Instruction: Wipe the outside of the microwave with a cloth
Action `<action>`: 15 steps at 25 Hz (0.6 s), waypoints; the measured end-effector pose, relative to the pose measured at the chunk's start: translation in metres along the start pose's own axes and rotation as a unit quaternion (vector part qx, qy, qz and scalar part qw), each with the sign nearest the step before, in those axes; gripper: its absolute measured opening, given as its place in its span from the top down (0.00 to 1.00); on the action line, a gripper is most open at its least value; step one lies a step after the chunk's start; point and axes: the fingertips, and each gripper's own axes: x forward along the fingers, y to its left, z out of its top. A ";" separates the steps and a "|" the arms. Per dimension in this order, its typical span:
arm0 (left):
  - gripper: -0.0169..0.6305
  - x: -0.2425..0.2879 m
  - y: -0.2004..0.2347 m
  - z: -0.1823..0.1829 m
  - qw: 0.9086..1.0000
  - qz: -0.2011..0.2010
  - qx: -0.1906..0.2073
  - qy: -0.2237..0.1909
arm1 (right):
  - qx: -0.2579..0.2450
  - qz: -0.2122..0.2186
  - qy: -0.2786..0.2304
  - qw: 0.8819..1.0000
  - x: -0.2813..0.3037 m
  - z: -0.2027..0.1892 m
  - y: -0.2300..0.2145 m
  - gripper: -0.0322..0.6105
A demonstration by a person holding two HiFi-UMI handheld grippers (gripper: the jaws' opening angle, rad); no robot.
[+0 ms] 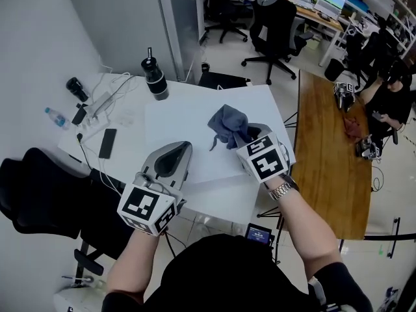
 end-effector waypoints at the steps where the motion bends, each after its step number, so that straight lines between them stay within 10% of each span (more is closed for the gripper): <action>1: 0.97 0.004 -0.005 0.001 1.000 -0.001 0.002 0.001 | 0.001 -0.001 0.000 1.000 -0.003 -0.003 -0.006 0.85; 15: 0.97 0.055 -0.066 0.006 1.000 -0.008 0.016 0.018 | 0.025 -0.010 -0.015 1.000 -0.036 -0.041 -0.080 0.85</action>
